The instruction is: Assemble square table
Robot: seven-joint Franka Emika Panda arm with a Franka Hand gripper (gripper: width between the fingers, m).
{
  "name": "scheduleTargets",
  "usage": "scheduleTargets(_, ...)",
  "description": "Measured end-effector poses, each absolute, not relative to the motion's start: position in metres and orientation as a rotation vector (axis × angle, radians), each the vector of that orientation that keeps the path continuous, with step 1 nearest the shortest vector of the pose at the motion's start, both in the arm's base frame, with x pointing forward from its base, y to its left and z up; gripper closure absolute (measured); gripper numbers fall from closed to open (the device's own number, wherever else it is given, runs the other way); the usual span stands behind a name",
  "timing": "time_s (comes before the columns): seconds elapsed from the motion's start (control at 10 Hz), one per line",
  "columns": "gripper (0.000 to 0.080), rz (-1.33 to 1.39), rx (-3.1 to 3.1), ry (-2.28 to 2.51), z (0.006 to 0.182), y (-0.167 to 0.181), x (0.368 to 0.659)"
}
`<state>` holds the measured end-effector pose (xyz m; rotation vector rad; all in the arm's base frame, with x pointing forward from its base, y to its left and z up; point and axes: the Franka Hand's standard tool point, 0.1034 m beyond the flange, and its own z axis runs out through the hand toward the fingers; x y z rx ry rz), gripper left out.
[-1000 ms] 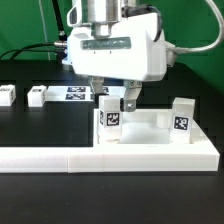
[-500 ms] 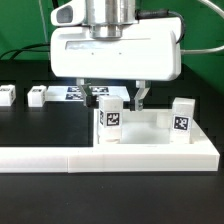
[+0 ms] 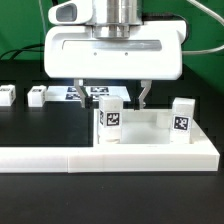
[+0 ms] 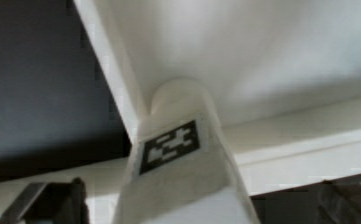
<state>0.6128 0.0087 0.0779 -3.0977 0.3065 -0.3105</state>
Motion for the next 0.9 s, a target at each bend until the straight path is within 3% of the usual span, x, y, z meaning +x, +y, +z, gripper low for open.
scheduleTargets(0.4,0.0164,-0.320,-3.126,0.135,0.0783,0.0073,0.6135)
scheduleTargets(0.6,0.0514,-0.320,-3.126,0.135,0.0782,0.0072,0.6135)
scheduleTargets(0.9,0.0511,-0.320,-3.122,0.173,0.0782,0.0072,0.6135)
